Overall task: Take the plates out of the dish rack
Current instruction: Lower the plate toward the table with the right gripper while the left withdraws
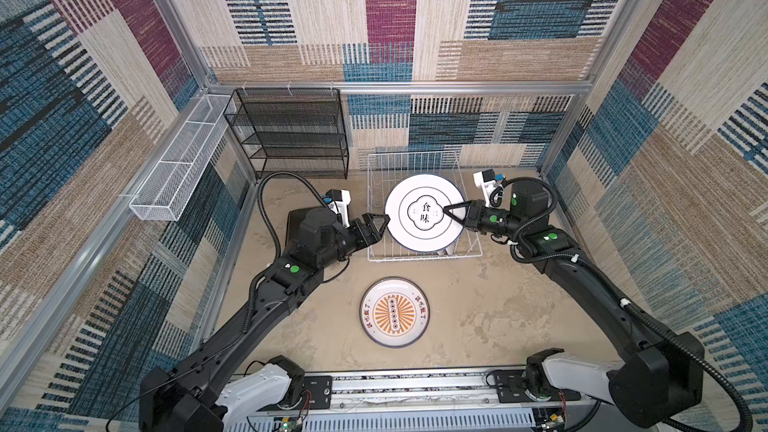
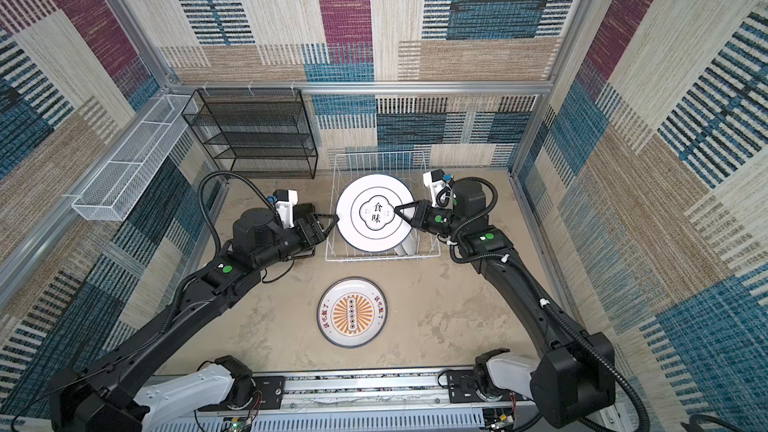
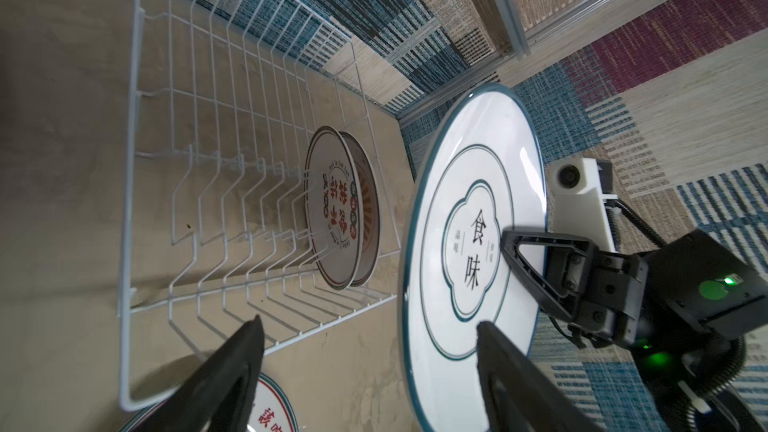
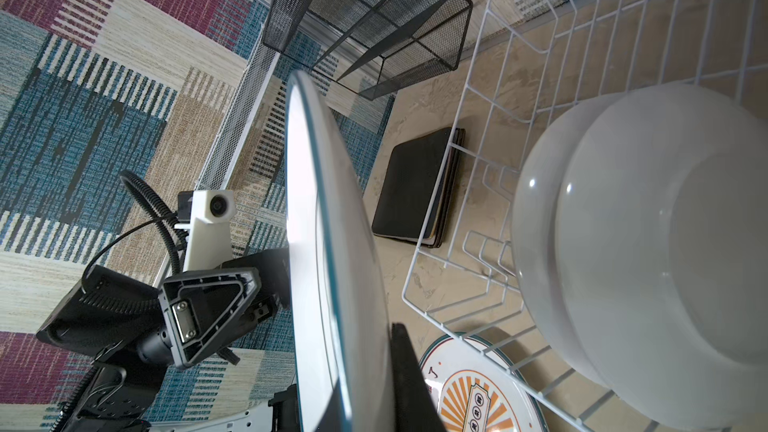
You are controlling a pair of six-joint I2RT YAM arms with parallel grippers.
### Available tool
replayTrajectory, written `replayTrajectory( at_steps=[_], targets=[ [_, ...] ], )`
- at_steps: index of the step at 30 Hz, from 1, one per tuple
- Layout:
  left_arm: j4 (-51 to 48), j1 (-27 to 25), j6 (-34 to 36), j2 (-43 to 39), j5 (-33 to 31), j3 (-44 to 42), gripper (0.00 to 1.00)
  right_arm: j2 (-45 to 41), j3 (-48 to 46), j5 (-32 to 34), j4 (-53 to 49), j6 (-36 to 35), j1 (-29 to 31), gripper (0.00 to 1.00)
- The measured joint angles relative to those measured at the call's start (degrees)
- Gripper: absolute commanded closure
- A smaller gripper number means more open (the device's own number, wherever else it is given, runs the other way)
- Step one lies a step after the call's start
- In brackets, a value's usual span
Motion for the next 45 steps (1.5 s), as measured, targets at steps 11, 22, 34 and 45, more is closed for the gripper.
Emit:
replayTrajectory(
  at_steps=[11,22,34,45],
  targets=[
    [9.79,0.55,-4.44,8.66,10.99,0.74,0.51,3.26,0.13,-4.31,0.39,0.76,0.00,1.00],
    [13.84,0.79,-6.29,11.17,15.72,0.83,0.84,5.92,1.09,-8.61,2.54,2.25,-0.04,1.00],
    [14.47,1.42,-8.55,9.33,16.46,0.57,1.00,5.90,1.57,-9.35,4.11,2.21,-0.11,0.68],
    [10.01,2.49,-6.47,5.95,16.02,0.04,1.00,-2.89,1.11,2.93,2.16,-4.66,0.00,0.08]
  ],
)
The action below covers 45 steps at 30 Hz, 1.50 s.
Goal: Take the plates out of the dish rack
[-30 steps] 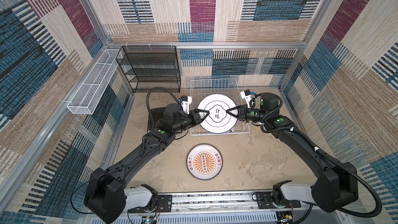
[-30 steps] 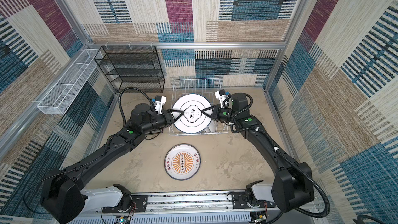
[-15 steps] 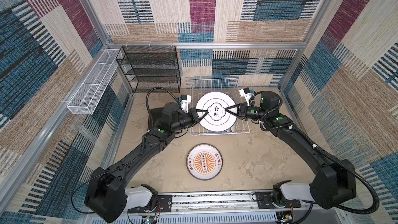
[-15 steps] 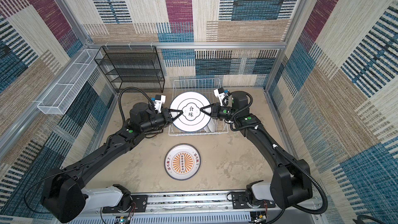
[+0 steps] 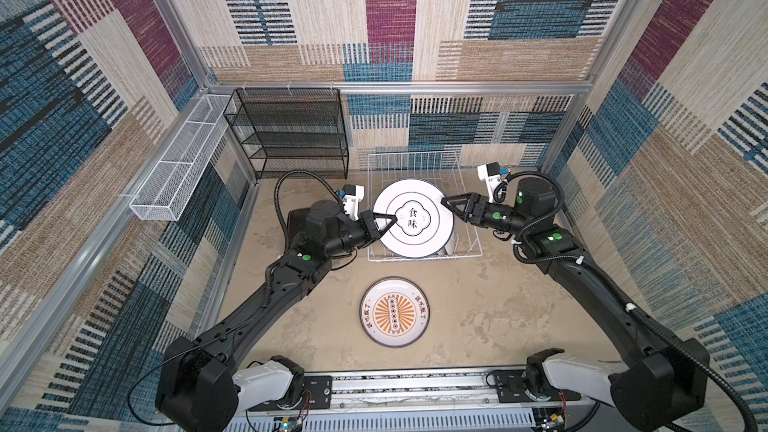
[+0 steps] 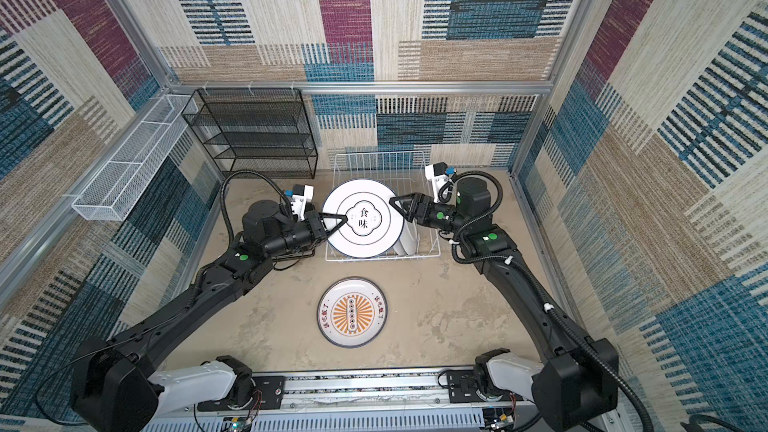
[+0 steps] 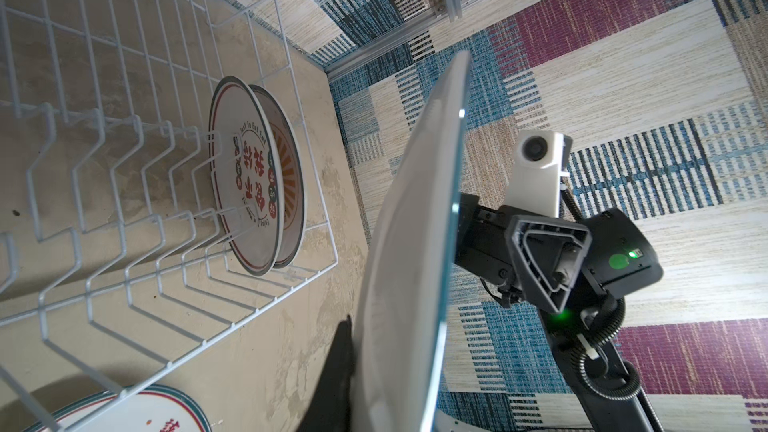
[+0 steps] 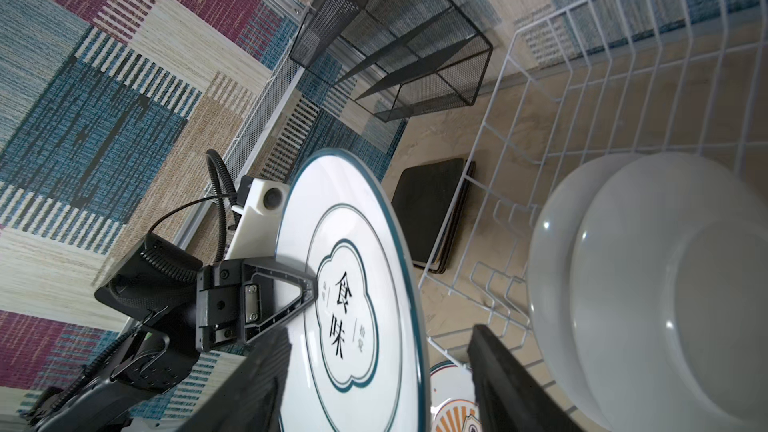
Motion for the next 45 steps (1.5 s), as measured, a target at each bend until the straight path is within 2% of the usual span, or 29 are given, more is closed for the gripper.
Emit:
replayTrajectory(
  at_steps=[2,8,15,21,28,34,45],
  targets=[
    [-2.14,0.33,0.39,-0.66,0.04,0.37,1.00,-2.05,0.00,3.72,-1.51,-3.19,0.00,0.01],
    [-8.74,0.39,1.55,-3.91,0.11,1.09,1.00,-7.15,-0.92,10.32,-3.48,-11.06,0.00,0.01],
    [-17.05,0.44,3.19,-12.44,-0.37,-1.73,1.00,-10.82,-2.95,10.03,-5.70,-20.33,0.00,0.01],
    [-27.23,0.44,5.33,-20.65,-3.23,-5.25,1.00,-12.85,-2.84,6.54,-9.90,-32.17,0.11,0.01],
    [-35.67,0.44,6.75,-27.32,-3.32,-11.74,1.00,-16.52,-2.67,5.51,-16.50,-46.82,0.68,0.01],
    [-38.07,0.44,6.56,-30.56,-3.28,-17.73,1.00,-16.98,-1.55,5.88,-24.79,-56.61,1.33,0.01],
    [-35.67,0.42,4.83,-29.14,-3.08,-25.68,1.00,-15.69,-1.92,7.19,-36.65,-65.40,3.72,0.01]
  ],
)
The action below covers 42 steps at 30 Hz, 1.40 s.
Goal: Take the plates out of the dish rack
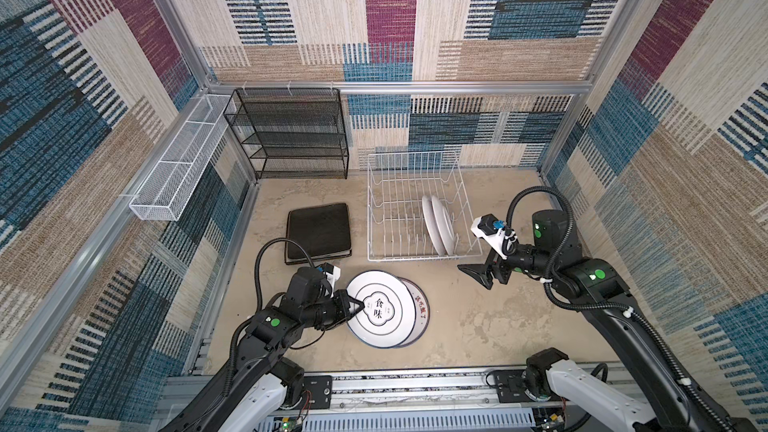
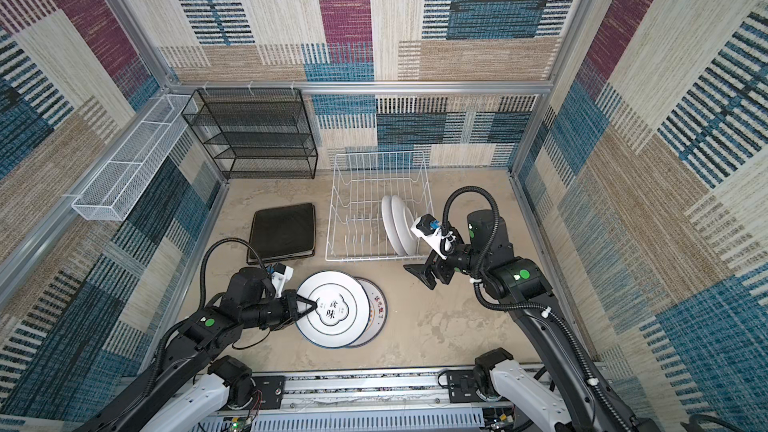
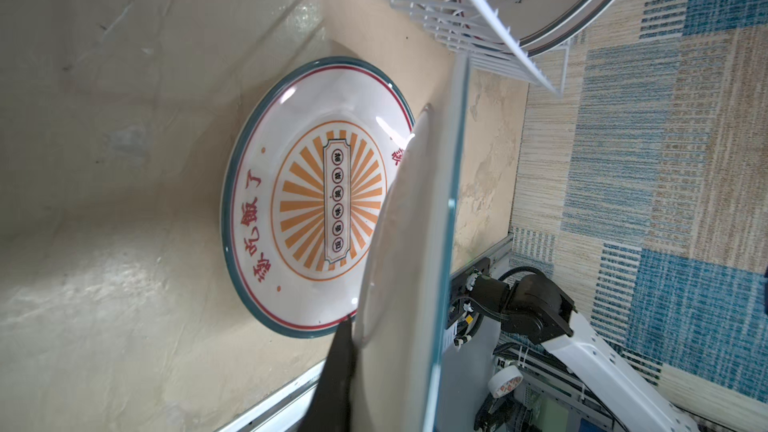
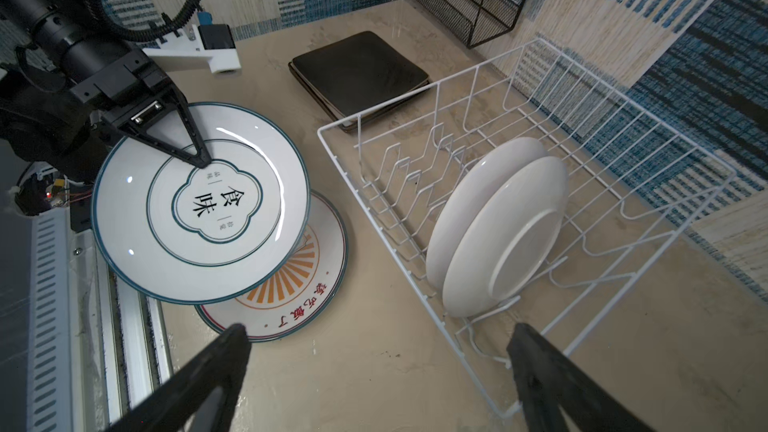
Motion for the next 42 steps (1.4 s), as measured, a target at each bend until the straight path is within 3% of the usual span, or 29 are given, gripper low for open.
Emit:
replayTrajectory(
  at_steps=[15,25,33,42],
  targets=[
    [15.54,-0.09,-2.82,10.43,0.72,-7.02,1.00,2.95,-1.95,1.05,-1.64,0.22,3.87,0.01],
    [19.21,-0.09,-3.02,14.34,1.51,-7.58,0.85,4.39,-1.90,4.55,1.16,0.90,4.24,0.01],
    [18.34,-0.09,-2.67,14.38,1.42,-5.92,0.60,4.13,-1.92,4.57,3.21,1.03,4.31,0.01],
    [12.22,-0.07,-2.08,13.38,-0.33,-2.99,0.52,3.39,-3.04,4.59,3.61,1.01,4.37,0.01]
  ],
)
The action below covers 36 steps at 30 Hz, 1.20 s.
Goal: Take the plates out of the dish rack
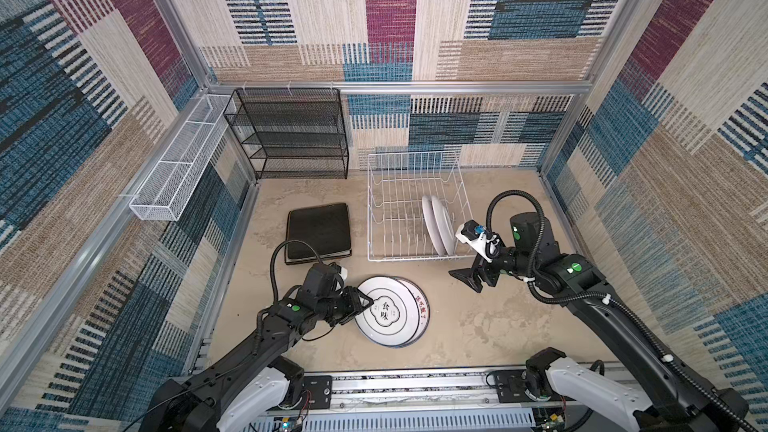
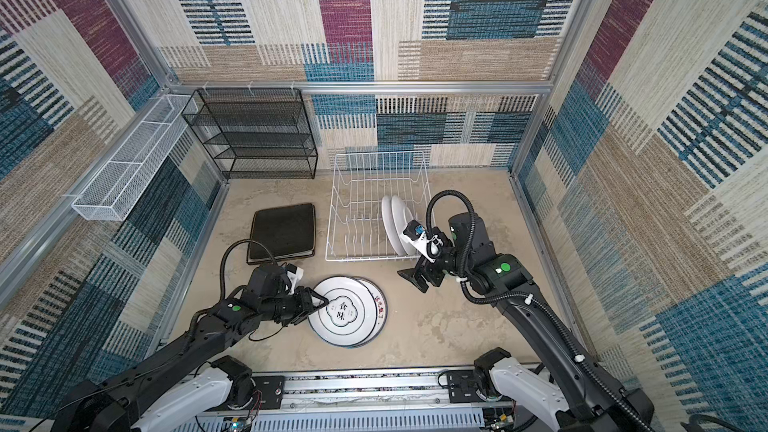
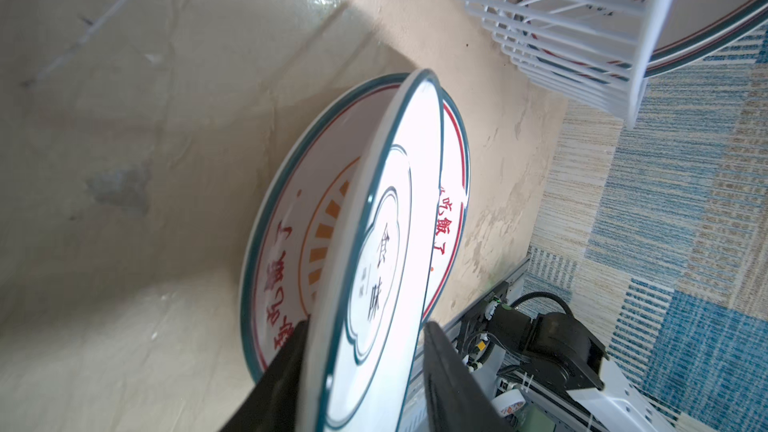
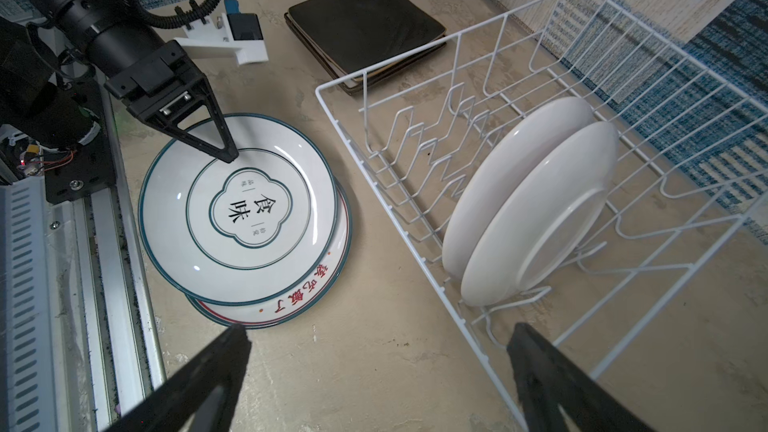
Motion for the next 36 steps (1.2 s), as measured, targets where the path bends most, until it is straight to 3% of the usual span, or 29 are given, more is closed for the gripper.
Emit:
replayTrajectory(
  at_steps=[7,21,36],
  targets=[
    [-3.78,0.07,0.00,0.33,-2.08,2.36,0.51,-0.90,0.00,-0.11,2.34,0.04,0.00,0.01],
    [-2.67,0.07,0.68,10.32,-2.29,4.74,0.51,-0.98,-0.37,-0.04,2.95,0.87,0.00,0.01],
    [-6.73,0.07,3.26,9.79,-3.17,6.93,0.38,-1.57,-0.39,-0.02,2.95,1.92,0.00,0.01]
  ],
)
